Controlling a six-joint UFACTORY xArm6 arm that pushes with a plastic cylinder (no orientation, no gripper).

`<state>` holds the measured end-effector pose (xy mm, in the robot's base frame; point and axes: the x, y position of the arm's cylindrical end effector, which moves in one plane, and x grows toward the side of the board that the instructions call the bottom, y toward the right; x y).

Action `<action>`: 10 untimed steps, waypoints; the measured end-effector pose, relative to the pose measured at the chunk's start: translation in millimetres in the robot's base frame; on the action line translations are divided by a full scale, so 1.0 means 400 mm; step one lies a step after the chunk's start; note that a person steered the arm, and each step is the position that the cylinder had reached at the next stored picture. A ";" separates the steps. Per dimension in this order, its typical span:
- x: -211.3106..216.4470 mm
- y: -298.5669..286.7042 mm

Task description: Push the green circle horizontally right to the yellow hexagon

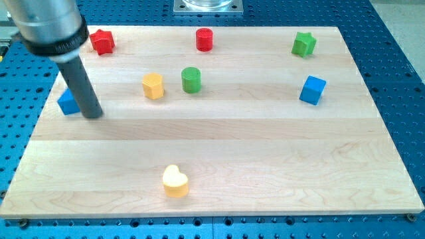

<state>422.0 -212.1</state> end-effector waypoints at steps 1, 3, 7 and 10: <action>-0.074 0.111; -0.172 0.296; -0.157 0.469; -0.182 0.494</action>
<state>349.0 -14.3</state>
